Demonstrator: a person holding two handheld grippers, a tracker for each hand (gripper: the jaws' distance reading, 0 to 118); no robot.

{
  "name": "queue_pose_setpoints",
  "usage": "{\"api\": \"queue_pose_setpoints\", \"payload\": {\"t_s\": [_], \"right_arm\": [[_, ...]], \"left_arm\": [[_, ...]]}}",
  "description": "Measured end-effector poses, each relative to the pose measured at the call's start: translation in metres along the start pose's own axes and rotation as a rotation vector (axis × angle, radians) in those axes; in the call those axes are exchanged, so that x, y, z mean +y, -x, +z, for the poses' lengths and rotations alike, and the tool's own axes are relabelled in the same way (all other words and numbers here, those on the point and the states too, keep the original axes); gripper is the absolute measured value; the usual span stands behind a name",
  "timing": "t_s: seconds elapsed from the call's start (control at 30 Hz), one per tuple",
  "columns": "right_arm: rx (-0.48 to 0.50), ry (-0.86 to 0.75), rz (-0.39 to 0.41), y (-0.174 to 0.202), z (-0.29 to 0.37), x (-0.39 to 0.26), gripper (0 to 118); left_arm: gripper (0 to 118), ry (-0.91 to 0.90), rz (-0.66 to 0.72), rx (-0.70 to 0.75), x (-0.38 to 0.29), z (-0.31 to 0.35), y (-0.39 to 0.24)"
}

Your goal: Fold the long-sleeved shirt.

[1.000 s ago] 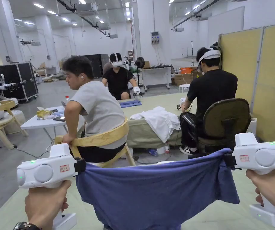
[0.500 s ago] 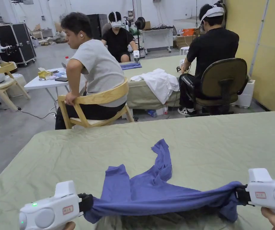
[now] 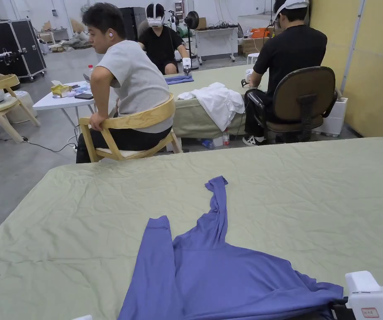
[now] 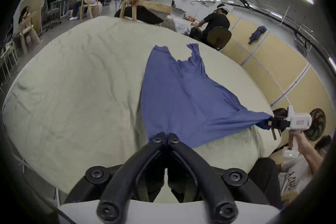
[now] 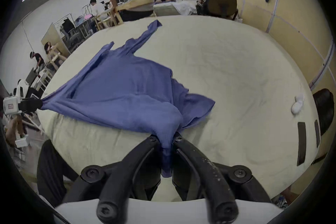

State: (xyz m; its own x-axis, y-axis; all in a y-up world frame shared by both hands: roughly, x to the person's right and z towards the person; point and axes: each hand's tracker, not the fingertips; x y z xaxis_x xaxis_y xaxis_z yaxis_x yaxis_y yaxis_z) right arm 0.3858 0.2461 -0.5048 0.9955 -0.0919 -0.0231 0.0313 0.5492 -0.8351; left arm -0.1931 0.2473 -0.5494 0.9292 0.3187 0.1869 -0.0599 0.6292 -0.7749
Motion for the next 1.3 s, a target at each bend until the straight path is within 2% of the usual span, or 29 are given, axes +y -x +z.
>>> {"api": "queue_pose_setpoints", "payload": {"t_s": [0.1, 0.17, 0.33, 0.37, 0.4, 0.43, 0.47, 0.53, 0.6, 0.77, 0.83, 0.87, 0.9, 0.93, 1.0, 1.03, 1.1, 1.2, 1.3], "right_arm": [[-0.005, 0.033, 0.002, -0.001, -0.009, -0.008, 11], [0.008, 0.062, -0.024, -0.004, -0.016, -0.012, 11], [0.029, 0.107, -0.030, -0.006, -0.025, -0.018, 13], [0.029, 0.113, -0.031, -0.006, -0.026, -0.018, 20], [0.025, 0.129, -0.035, -0.006, -0.027, -0.018, 34], [0.014, 0.140, -0.025, -0.005, -0.026, -0.019, 56], [0.007, 0.141, -0.009, -0.004, -0.024, -0.019, 66], [0.002, 0.118, 0.012, -0.002, -0.013, -0.023, 67], [0.001, 0.094, 0.009, 0.000, -0.001, -0.022, 67], [-0.003, -0.089, -0.015, 0.009, 0.048, -0.011, 67], [-0.020, -0.169, -0.031, 0.015, 0.072, -0.005, 64], [-0.025, -0.203, -0.036, 0.018, 0.083, -0.003, 60], [-0.031, -0.241, -0.050, 0.021, 0.095, -0.001, 51], [-0.040, -0.272, -0.061, 0.024, 0.105, 0.000, 34], [-0.051, -0.340, -0.068, 0.031, 0.122, -0.004, 6], [-0.043, -0.365, -0.071, 0.034, 0.129, -0.006, 1], [-0.023, -0.398, -0.061, 0.038, 0.139, -0.012, 1], [-0.077, -0.411, -0.045, 0.045, 0.148, -0.016, 0], [-0.029, -0.339, -0.107, 0.033, 0.147, -0.009, 0]], "left_arm": [[0, 0.033, 0.039, 0.001, -0.012, -0.006, 0.000], [0, 0.070, 0.017, 0.018, -0.016, -0.013, -0.003], [1, 0.110, 0.003, 0.039, -0.023, -0.022, -0.007], [2, 0.106, -0.001, 0.042, -0.025, -0.021, -0.008], [6, 0.096, -0.021, 0.056, -0.025, -0.020, -0.010], [14, 0.098, -0.037, 0.071, -0.025, -0.019, -0.013], [23, 0.095, -0.043, 0.083, -0.024, -0.017, -0.014], [39, 0.086, -0.055, 0.087, -0.021, -0.009, -0.017], [39, 0.049, -0.079, 0.089, -0.013, 0.000, -0.021], [39, -0.096, -0.130, 0.075, 0.019, 0.034, -0.049], [38, -0.154, -0.151, 0.064, 0.036, 0.046, -0.063], [33, -0.181, -0.167, 0.058, 0.043, 0.051, -0.070], [21, -0.210, -0.189, 0.048, 0.049, 0.056, -0.078], [5, -0.235, -0.212, 0.031, 0.054, 0.061, -0.086], [0, -0.287, -0.246, 0.040, 0.061, 0.072, -0.107], [0, -0.289, -0.266, 0.036, 0.064, 0.074, -0.114], [0, -0.287, -0.256, 0.000, 0.071, 0.069, -0.117], [0, -0.293, -0.278, -0.009, 0.076, 0.064, -0.128], [0, -0.268, -0.287, -0.021, 0.082, 0.051, -0.134]]}}
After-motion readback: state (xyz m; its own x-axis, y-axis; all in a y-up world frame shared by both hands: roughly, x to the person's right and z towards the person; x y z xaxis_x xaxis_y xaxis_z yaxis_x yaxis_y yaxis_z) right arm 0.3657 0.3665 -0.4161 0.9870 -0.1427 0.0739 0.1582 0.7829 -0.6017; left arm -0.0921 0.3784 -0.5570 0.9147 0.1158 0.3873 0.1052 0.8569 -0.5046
